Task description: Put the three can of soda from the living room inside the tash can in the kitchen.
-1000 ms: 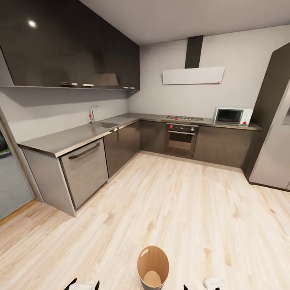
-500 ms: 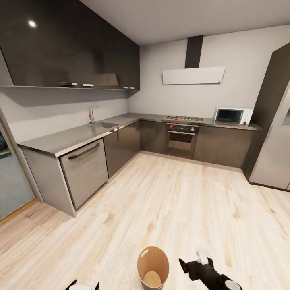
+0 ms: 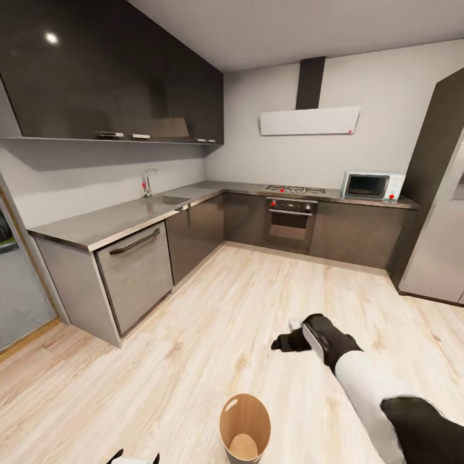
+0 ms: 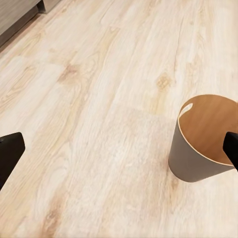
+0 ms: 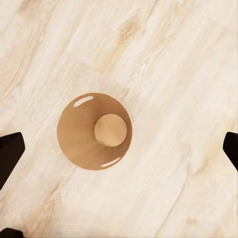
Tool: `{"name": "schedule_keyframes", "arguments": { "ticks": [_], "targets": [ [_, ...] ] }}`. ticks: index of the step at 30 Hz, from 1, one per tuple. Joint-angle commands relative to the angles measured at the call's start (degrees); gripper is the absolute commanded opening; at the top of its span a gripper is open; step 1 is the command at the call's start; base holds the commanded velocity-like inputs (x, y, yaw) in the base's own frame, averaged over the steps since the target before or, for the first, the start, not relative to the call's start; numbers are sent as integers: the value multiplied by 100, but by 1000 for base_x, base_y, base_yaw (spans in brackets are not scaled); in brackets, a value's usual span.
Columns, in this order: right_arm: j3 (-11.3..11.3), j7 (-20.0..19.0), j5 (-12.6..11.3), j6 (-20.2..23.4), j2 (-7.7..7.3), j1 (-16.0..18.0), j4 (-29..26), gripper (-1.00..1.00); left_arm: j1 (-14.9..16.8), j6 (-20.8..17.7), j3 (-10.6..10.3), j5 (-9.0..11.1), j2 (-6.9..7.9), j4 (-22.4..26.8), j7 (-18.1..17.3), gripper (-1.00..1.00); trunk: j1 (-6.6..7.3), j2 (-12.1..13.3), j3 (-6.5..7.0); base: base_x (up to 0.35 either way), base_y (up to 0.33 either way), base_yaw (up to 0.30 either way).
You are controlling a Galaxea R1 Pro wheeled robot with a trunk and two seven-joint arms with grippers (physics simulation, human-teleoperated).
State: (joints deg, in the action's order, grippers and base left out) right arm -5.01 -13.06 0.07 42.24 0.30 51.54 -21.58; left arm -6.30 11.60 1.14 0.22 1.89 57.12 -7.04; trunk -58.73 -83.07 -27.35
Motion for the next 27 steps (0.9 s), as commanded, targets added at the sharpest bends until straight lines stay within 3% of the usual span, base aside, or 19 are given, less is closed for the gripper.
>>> {"name": "schedule_keyframes", "arguments": {
  "ticks": [1,7,19,27],
  "targets": [
    [18,28,-15,-170,-7,262,425,100,1,-4,0,-10,-3,-3,0,100,0,-1,-1,0,0,0],
    [79,166,-26,-585,-112,882,1403,100,-2,-14,-7,-18,-5,-15,-8,100,0,-1,-1,0,0,0],
    [73,134,-41,-648,-84,1001,1578,100,0,-29,-13,-37,-18,-27,2,100,0,-1,-1,0,0,0],
    [67,102,-35,-324,81,1007,1581,100,-2,-41,-17,-35,-22,-25,1,100,0,-1,-1,0,0,0]
  ]
}}
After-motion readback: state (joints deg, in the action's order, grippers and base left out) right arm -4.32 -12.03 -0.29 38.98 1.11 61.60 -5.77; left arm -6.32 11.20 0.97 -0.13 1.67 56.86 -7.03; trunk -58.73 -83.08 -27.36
